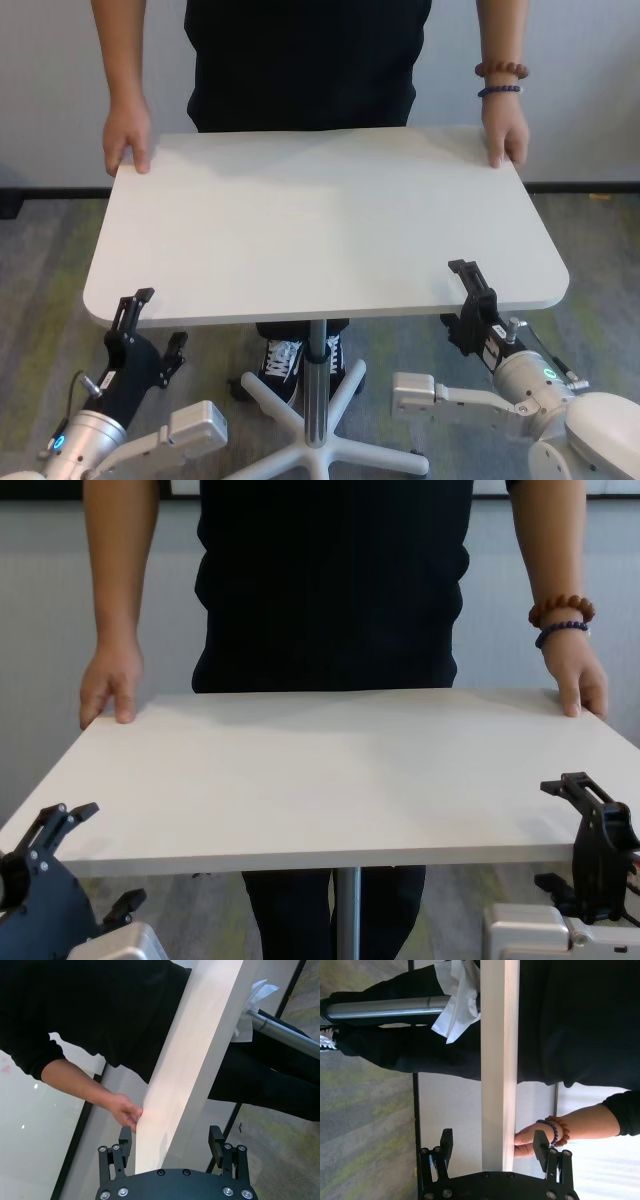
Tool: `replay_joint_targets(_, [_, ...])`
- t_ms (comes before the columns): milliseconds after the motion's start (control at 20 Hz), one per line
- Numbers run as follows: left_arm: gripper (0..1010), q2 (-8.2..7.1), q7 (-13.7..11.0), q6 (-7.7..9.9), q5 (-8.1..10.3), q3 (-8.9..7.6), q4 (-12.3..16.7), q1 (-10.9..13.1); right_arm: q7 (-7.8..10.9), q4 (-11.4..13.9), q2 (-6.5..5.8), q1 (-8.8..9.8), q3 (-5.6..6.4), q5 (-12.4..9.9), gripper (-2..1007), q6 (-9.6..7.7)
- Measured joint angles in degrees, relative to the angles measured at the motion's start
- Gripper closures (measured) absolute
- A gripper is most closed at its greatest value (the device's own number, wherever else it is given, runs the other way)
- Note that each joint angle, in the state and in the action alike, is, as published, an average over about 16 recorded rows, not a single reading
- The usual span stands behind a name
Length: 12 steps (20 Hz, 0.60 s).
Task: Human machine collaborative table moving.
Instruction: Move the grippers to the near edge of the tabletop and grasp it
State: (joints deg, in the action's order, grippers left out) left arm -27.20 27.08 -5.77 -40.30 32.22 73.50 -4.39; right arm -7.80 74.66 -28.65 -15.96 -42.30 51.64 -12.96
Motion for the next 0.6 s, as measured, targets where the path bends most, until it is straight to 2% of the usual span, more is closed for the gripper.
replay_joint_targets(600, [10,-0.04,0.01,-0.09,0.16,-0.04,0.07,0.05,-0.44,-2.71,2.24,-0.70,0.83,1.41,-1,0.97])
